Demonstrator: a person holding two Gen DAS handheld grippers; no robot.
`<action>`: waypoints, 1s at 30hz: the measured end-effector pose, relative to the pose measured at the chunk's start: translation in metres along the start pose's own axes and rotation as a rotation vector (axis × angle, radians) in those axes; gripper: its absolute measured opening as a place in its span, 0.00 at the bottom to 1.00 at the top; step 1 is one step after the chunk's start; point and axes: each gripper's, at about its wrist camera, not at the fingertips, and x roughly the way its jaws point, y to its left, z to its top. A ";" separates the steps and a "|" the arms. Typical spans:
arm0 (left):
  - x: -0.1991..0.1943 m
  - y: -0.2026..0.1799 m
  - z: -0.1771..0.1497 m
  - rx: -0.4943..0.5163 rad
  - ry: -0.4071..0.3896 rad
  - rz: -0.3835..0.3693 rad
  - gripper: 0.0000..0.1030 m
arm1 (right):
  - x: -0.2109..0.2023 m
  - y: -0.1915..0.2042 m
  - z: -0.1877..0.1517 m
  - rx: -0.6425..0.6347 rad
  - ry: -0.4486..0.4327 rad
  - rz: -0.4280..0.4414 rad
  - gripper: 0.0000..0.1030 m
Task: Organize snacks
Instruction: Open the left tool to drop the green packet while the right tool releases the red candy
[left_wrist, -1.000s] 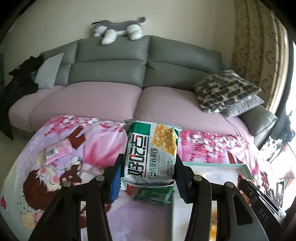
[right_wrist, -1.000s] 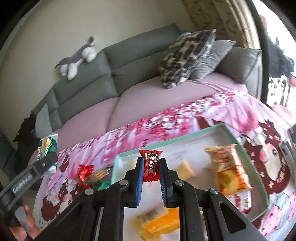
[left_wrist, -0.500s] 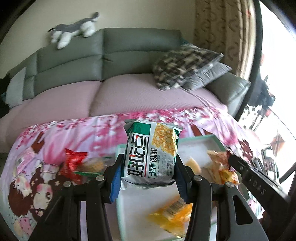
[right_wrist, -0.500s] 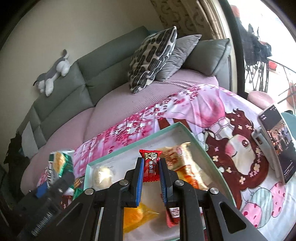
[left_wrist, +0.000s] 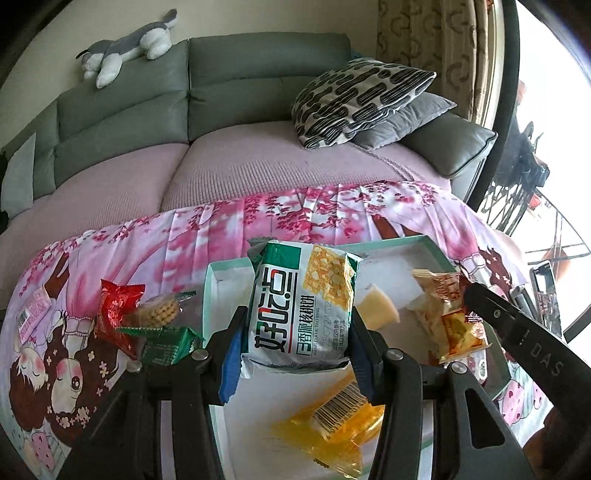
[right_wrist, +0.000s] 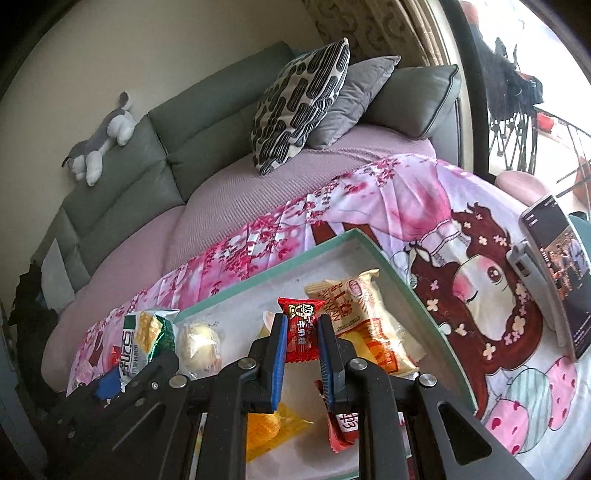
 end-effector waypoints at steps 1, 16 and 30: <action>0.002 0.001 -0.001 -0.003 0.004 0.001 0.51 | 0.002 0.001 -0.001 -0.003 0.007 0.000 0.17; 0.016 0.003 -0.003 -0.010 0.050 -0.020 0.51 | 0.023 0.005 -0.008 -0.012 0.079 -0.016 0.20; 0.016 0.016 -0.002 -0.046 0.059 0.047 0.69 | 0.028 0.003 -0.009 -0.019 0.115 -0.081 0.29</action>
